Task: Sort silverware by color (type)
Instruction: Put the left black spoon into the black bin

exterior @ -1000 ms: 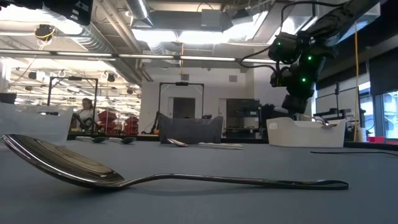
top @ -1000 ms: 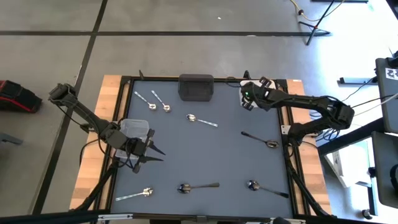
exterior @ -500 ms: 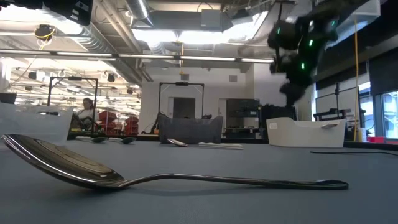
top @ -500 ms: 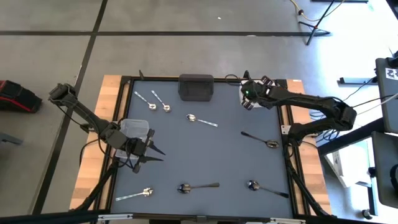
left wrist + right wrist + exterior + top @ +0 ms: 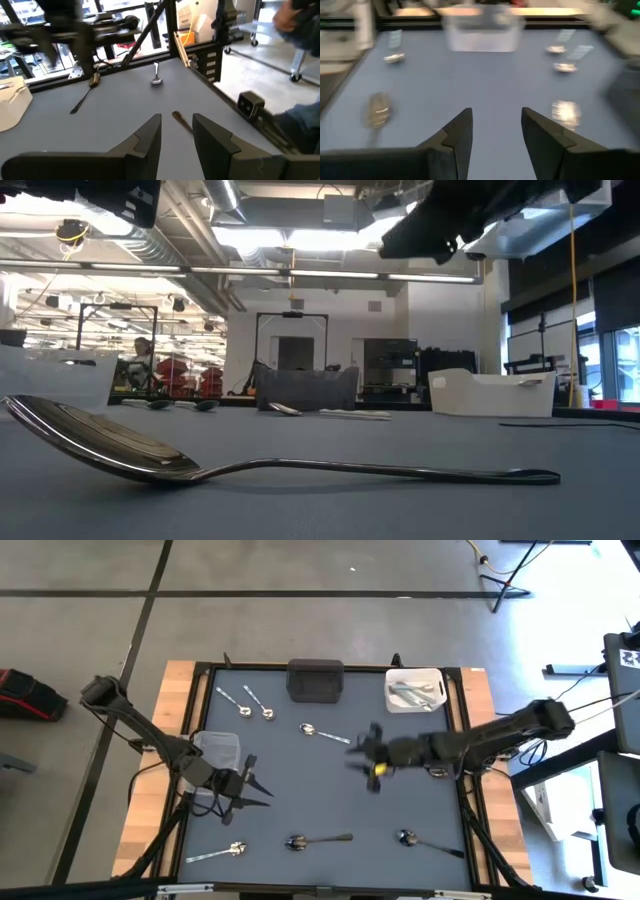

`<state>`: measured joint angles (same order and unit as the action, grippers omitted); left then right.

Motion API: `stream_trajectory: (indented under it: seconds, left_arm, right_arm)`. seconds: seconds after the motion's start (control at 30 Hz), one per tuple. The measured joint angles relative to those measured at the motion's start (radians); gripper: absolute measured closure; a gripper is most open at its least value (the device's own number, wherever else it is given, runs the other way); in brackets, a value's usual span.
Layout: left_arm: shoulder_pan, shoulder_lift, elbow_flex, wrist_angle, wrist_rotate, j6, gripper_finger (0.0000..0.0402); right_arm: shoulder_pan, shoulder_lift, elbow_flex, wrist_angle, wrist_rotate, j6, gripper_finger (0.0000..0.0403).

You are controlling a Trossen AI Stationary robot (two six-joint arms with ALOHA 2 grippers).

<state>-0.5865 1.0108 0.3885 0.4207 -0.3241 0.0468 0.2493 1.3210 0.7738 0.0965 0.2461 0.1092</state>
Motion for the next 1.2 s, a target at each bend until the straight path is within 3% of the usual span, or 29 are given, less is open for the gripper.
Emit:
stream_trajectory:
  seconds: [0.17,0.37,0.57,0.77,1.2]
  left_arm:
    - [0.0,0.034,0.0,0.009,0.0,0.008,0.0296]
    - [-0.012,0.035,0.0,-0.047,0.002,-0.065,0.0296]
    - [-0.025,0.035,0.0,-0.046,0.004,-0.07,0.0296]
    - [-0.025,0.035,0.0,-0.046,0.001,-0.073,0.0296]
    - [-0.025,0.035,0.0,-0.046,0.0,-0.074,0.0296]
  right_arm:
    - [0.143,0.19,-0.001,0.194,-0.001,0.023,0.0249]
    - [0.221,0.378,0.006,0.436,-0.022,0.054,0.0249]
    - [0.231,0.526,0.107,0.43,-0.037,0.124,0.0249]
    - [0.228,0.654,0.213,0.411,-0.125,0.124,0.0249]
    - [0.229,0.793,0.356,0.225,-0.189,0.118,0.0249]
